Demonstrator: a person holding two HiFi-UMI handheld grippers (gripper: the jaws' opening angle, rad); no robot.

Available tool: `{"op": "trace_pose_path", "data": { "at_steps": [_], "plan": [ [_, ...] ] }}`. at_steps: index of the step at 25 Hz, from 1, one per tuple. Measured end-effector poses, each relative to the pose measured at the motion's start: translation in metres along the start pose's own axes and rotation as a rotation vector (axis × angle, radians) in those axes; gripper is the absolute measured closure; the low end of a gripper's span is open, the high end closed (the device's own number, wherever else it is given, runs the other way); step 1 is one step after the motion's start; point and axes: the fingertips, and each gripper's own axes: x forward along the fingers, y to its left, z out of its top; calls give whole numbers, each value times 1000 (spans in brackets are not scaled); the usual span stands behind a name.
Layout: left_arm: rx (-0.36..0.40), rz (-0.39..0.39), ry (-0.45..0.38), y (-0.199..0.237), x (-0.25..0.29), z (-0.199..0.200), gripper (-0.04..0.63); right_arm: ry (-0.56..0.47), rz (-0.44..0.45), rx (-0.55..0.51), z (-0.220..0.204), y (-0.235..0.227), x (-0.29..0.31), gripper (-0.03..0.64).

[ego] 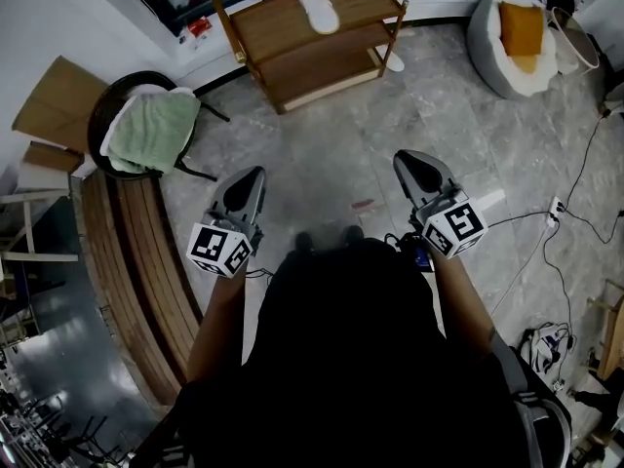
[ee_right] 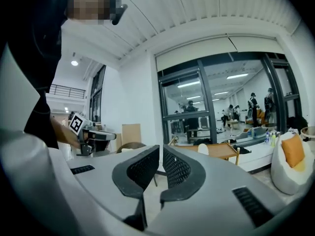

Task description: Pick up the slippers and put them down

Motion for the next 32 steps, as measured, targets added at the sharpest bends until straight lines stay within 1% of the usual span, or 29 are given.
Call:
{"op": "trace_pose_path", "data": {
  "at_steps": [5,8,13,17,21,24,28,32],
  "plan": [
    [16,53,-3,-6,10,8,584,-4,-29,15,1,-25,-17,588],
    [19,80,5,-10,16,9,584,-8,-23,23,-1,-39,-21,588],
    [36,88,30,-16,22,7,584,-4,0,32,-10,-49,-18,588],
    [15,89,41,-5,29,0,584,-13,8,41,-12,-55,-2,588],
    [-9,92,38,18,45,-7,584,-1,7,42,-14,-65,20,588],
    [-27,86,32,45,64,-6,584,9,-5,39,-12,-77,46,588],
    [-39,81,5,87,96,6,584,28,-1,24,-2,-92,92,588],
    [-59,59,-18,134,128,20,584,33,-15,-2,17,-107,143,588]
  ]
}}
